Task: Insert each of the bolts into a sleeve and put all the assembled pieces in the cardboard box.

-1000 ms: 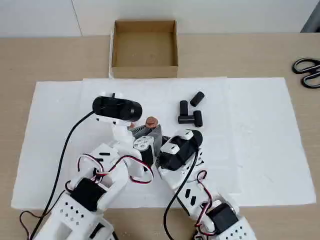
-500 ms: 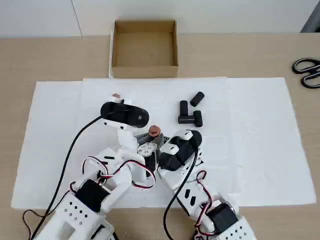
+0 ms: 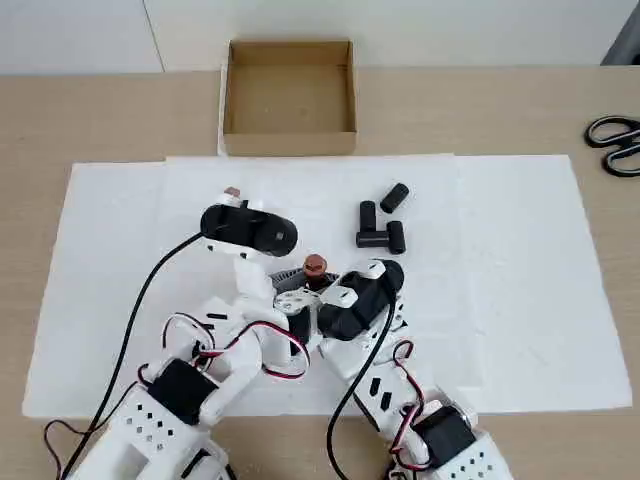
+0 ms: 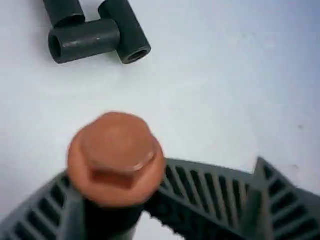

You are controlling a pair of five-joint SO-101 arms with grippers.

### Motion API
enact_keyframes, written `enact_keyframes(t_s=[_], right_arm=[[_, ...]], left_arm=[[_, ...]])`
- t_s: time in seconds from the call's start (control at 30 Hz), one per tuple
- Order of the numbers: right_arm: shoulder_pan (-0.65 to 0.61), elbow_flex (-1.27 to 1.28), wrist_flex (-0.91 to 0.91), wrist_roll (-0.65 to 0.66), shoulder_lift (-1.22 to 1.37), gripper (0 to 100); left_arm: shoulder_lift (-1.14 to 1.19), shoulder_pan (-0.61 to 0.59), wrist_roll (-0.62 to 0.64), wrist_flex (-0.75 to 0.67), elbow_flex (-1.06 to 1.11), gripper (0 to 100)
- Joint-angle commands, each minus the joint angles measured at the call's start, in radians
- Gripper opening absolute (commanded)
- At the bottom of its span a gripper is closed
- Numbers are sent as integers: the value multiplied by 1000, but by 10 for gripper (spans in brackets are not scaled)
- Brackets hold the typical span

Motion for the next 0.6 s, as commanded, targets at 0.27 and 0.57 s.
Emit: enact_keyframes(t_s=[0.27,0.57], right_arm=[[1,-9,-18,-8,-13,5],[1,-8,-18,-8,-13,5]], left_arm=[[-17,-41,-12,147,-154,218],[-17,-408,-344,272,-231,218]])
